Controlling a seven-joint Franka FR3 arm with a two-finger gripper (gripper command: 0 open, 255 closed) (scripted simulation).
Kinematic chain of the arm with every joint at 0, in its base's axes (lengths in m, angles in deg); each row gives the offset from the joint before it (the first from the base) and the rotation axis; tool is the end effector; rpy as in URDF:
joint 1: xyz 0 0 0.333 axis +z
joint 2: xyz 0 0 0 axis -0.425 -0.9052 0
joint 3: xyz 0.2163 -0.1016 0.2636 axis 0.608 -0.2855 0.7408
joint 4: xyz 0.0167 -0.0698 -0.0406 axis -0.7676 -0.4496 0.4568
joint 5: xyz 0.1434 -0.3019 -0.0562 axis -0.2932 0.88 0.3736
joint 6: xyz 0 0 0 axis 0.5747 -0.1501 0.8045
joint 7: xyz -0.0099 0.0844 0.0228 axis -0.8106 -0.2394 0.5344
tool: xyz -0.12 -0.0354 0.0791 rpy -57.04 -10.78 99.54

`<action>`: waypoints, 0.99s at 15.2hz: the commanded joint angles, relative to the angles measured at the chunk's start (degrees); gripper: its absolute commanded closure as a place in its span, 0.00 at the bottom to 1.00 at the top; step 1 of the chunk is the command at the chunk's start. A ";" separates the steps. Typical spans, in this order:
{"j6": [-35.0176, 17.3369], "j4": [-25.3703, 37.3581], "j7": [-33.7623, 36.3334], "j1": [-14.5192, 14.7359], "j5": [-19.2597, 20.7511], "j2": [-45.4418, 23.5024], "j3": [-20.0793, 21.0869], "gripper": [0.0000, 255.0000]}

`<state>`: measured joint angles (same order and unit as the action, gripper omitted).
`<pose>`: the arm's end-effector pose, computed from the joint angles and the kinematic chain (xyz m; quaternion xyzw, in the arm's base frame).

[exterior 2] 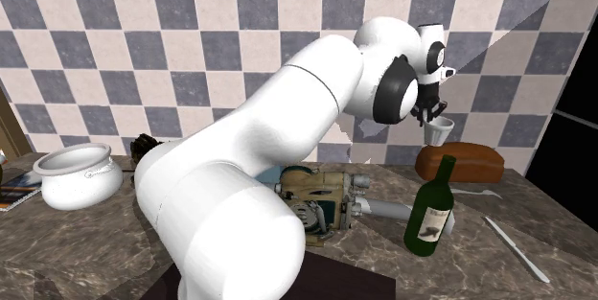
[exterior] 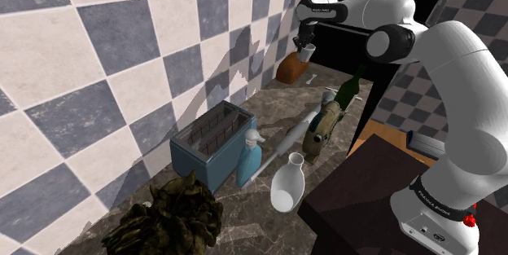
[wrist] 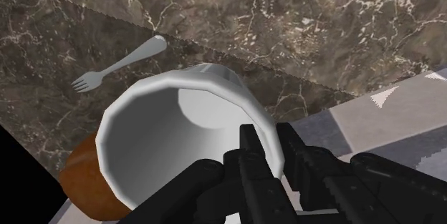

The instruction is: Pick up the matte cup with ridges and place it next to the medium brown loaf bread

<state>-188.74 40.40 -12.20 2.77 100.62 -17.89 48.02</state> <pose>0.7486 -0.2906 0.3309 0.9901 -0.0867 0.0818 0.0740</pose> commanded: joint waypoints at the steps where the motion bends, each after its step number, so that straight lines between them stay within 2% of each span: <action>1: -1.19 -0.69 0.07 -0.09 0.05 -0.43 -0.03 1.00; 15: -9.42 -5.92 1.20 -0.32 0.59 -3.51 -0.34 1.00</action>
<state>-197.82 34.29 -10.97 2.49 101.20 -20.91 47.71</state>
